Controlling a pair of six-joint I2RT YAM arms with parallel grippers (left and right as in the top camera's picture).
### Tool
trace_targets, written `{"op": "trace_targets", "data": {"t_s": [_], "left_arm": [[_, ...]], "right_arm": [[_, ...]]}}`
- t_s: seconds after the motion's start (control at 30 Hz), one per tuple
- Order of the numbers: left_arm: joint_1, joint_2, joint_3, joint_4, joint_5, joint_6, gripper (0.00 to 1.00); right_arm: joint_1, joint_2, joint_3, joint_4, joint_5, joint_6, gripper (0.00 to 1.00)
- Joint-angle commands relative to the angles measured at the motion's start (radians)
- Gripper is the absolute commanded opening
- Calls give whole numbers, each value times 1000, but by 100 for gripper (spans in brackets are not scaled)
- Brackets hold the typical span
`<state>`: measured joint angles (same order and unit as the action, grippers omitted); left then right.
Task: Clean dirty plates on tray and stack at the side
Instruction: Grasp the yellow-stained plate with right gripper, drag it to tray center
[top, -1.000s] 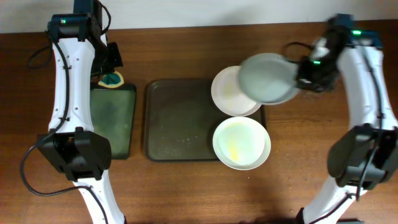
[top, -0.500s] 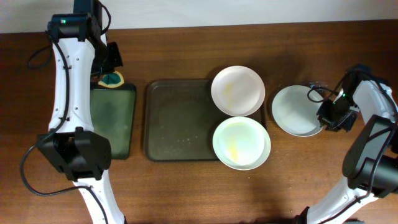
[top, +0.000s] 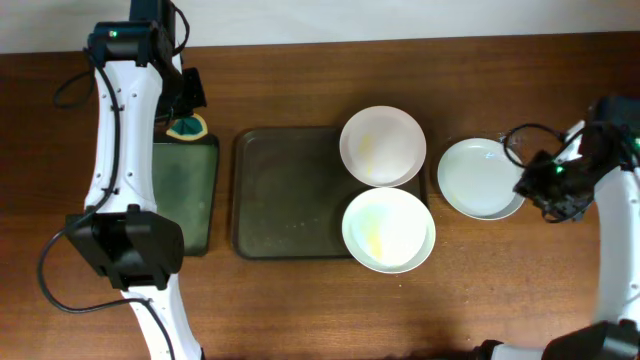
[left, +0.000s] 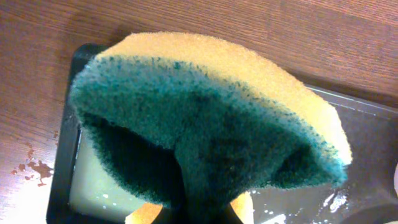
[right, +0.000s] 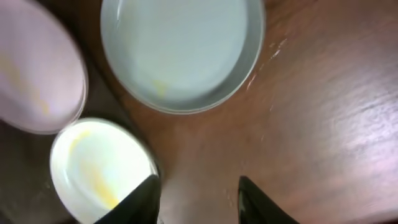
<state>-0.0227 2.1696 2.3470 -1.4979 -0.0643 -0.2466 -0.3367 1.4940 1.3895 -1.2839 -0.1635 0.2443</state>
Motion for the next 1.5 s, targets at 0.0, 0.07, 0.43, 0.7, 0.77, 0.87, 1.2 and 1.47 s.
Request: {"op": "trace_targets", "data": {"t_s": [0.0, 0.07, 0.43, 0.7, 0.77, 0.87, 1.2, 1.47], "left_arm": [[-34, -4, 9, 21, -3, 17, 0], [-56, -4, 9, 27, -4, 17, 0], [-80, -4, 9, 56, -3, 17, 0], [-80, -4, 9, 57, -4, 17, 0], [-80, -4, 9, 58, -4, 17, 0], [-80, -4, 9, 58, -4, 17, 0], [-80, -4, 9, 68, -4, 17, 0], [-80, -4, 9, 68, -4, 17, 0]], "right_arm": [[131, -6, -11, -22, -13, -31, 42], [206, -6, -45, -5, -13, -31, 44], [347, 12, -476, 427, -69, -17, 41], [397, 138, -490, 485, -16, 74, 28], [397, 162, -490, 488, -17, 87, 19], [397, 162, -488, 469, -17, 90, 4], [562, 109, -282, 293, -132, 135, 4], [953, 264, -282, 779, 176, 628, 4]]}}
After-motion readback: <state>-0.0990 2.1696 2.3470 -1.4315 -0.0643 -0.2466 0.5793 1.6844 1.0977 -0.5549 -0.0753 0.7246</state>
